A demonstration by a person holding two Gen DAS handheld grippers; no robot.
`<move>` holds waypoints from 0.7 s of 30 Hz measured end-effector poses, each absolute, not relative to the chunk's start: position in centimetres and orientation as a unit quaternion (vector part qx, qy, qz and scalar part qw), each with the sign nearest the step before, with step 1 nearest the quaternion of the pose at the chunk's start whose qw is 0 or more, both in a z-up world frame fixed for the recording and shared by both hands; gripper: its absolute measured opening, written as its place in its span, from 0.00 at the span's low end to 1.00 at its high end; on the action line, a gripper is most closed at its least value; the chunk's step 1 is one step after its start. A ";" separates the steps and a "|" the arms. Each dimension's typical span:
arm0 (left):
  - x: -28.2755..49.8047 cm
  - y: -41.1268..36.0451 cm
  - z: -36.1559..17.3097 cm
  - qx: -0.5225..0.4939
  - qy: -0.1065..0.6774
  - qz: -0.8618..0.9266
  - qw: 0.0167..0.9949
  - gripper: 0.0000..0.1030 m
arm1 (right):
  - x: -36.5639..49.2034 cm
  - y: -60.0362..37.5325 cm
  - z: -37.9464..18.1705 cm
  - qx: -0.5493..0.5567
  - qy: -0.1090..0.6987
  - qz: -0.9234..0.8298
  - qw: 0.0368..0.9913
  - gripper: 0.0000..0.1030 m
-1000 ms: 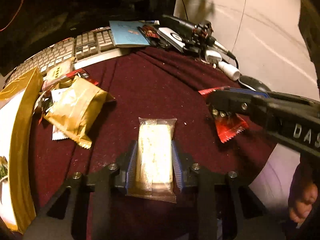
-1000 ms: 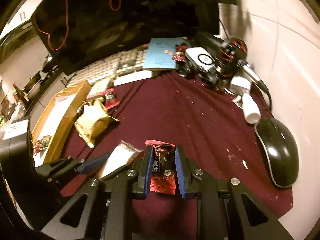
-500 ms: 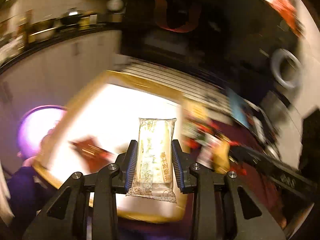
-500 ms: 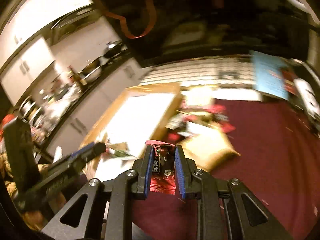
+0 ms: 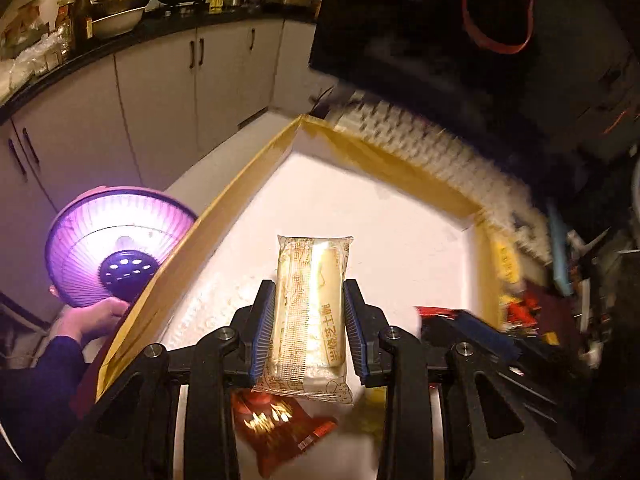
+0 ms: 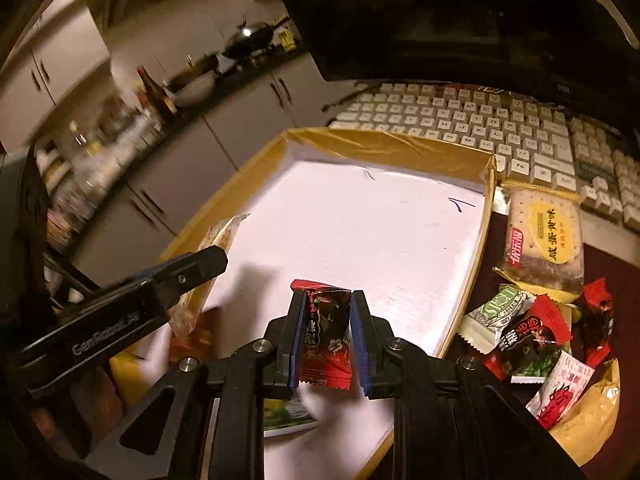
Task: Organize snacks
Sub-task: 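Carry the red candy and clear cake packet into the tray and release both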
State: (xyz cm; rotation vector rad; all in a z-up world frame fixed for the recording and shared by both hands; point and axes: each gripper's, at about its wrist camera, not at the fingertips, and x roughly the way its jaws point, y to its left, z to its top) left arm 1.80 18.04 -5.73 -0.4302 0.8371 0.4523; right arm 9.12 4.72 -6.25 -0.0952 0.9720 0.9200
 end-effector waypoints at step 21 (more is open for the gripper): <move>-3.5 12.9 -0.7 -0.176 0.315 0.232 0.903 0.79 | 8.0 -3.0 -2.6 0.019 0.409 0.439 0.799 0.61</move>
